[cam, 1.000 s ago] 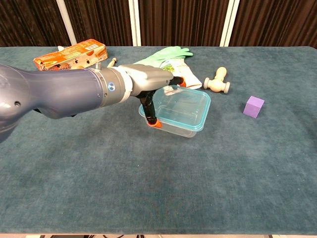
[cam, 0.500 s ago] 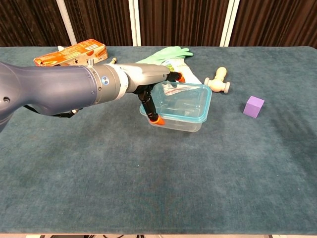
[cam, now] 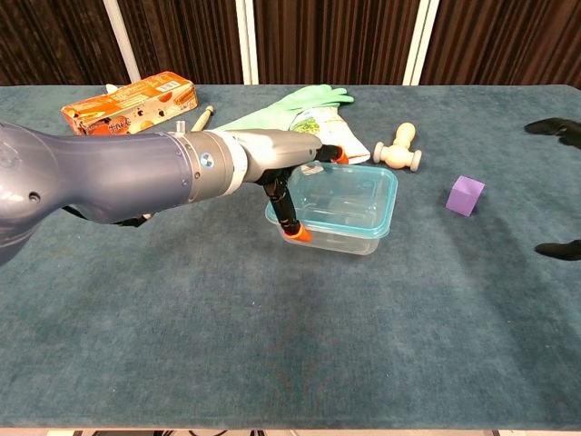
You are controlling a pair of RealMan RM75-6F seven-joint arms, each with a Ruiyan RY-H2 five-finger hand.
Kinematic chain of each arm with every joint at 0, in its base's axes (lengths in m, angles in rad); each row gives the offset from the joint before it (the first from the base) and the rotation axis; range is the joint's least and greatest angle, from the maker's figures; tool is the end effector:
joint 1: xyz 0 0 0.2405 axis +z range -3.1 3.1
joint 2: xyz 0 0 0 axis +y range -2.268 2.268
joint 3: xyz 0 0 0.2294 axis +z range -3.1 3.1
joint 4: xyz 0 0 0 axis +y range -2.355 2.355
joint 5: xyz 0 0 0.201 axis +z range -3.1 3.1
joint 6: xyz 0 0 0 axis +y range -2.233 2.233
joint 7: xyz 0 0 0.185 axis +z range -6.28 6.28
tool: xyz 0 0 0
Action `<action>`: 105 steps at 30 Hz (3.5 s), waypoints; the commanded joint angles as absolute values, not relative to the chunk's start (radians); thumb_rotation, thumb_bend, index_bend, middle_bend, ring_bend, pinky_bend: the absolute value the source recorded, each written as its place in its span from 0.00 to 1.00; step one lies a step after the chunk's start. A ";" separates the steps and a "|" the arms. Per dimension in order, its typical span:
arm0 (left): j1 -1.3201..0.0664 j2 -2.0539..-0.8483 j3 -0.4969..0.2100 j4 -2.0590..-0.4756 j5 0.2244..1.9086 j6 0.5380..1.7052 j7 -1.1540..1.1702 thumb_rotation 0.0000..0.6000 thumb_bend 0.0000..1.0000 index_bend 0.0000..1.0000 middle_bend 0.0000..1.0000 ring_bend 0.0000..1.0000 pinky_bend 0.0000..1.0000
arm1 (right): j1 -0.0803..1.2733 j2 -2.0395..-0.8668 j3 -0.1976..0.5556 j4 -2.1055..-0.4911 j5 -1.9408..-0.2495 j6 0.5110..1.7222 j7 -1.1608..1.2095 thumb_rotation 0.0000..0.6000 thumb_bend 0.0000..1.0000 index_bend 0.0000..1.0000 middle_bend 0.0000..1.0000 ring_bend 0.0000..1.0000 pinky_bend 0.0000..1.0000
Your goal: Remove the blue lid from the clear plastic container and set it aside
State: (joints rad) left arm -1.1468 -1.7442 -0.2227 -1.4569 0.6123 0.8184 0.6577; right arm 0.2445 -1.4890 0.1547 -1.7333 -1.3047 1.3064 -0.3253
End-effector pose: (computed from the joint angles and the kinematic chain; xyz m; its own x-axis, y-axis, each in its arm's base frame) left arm -0.0001 0.3522 -0.1080 0.5401 0.4126 0.7336 0.8005 -0.5208 -0.2965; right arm -0.1947 -0.2643 0.0364 0.2088 -0.1272 0.9696 -0.9777 -0.0480 0.2043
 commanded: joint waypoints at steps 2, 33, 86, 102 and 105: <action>-1.166 -1.741 -0.210 -1.454 0.586 0.812 0.683 1.00 0.28 0.15 0.23 0.13 0.25 | 0.259 -1.528 0.152 -1.719 -1.285 1.297 -0.356 1.00 0.21 0.00 0.00 0.00 0.00; -1.221 -1.784 -0.193 -1.438 0.510 0.831 0.686 1.00 0.28 0.15 0.23 0.13 0.25 | 0.320 -1.762 0.187 -1.674 -1.205 1.309 -0.431 1.00 0.21 0.00 0.00 0.00 0.00; -1.241 -1.790 -0.192 -1.457 0.502 0.856 0.658 1.00 0.28 0.15 0.23 0.13 0.25 | 0.350 -1.859 0.220 -1.706 -1.113 1.351 -0.478 1.00 0.21 0.00 0.00 0.00 0.00; -1.244 -1.789 -0.186 -1.458 0.503 0.848 0.651 1.00 0.28 0.15 0.23 0.13 0.26 | 0.356 -1.879 0.238 -1.691 -1.099 1.369 -0.465 1.00 0.21 0.00 0.00 0.00 0.00; -1.244 -1.787 -0.183 -1.459 0.501 0.844 0.651 1.00 0.28 0.15 0.23 0.13 0.26 | 0.357 -1.884 0.241 -1.687 -1.107 1.375 -0.458 1.00 0.21 0.00 0.00 0.00 0.00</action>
State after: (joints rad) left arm -1.2443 -1.7870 -0.1829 -1.4586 0.5014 0.8446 0.6510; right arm 0.3566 -1.8826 0.2403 -1.6880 -1.1053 1.3738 -0.4591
